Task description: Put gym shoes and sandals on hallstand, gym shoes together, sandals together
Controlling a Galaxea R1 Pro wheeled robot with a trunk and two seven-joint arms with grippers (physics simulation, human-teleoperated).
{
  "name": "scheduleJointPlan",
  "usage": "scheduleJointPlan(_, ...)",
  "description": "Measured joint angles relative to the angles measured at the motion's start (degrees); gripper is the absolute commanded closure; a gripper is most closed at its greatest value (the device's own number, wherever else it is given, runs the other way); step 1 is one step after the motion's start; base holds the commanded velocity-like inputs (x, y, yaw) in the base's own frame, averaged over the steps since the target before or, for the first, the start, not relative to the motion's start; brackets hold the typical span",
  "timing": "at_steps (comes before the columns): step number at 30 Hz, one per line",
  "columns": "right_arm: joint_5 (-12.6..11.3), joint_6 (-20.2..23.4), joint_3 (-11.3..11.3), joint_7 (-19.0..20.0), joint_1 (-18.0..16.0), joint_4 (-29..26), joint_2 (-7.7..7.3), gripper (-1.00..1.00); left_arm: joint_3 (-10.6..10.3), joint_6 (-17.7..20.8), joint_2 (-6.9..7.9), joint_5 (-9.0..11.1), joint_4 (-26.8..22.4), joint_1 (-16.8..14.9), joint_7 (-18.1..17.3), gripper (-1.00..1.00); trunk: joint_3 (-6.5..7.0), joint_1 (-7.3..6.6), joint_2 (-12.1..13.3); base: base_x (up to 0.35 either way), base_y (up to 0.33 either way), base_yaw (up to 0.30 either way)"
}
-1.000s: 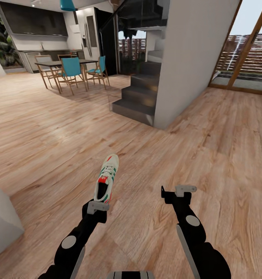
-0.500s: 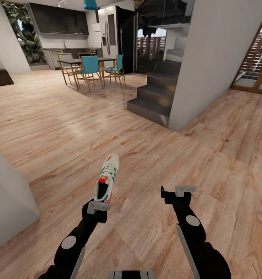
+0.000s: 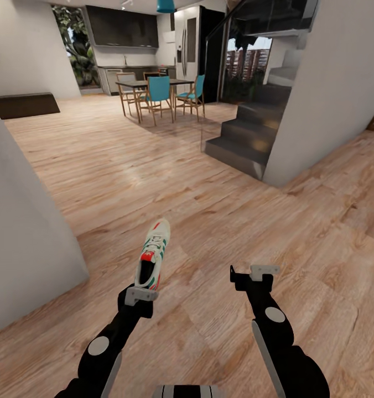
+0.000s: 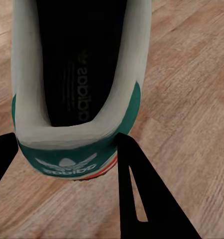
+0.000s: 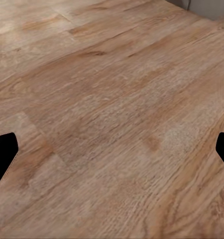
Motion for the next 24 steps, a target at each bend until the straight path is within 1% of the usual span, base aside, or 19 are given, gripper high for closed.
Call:
scheduleJointPlan(15, 0.0, 0.0, 0.0, 0.0, 0.0, 0.0, 0.00, -1.00, 0.0, 0.0, -0.11, 0.0, 0.0, 0.0, 0.0, 1.00, -0.51, 0.00, 0.0, -0.332, 0.000, 0.271)
scheduleJointPlan(24, 0.0, 0.0, 0.0, 0.0, 0.0, 0.0, 0.00, -1.00, 0.0, 0.0, -0.21, 0.0, 0.0, 0.0, 0.0, 1.00, -0.81, -0.01, 0.0, -0.231, 0.000, 0.272)
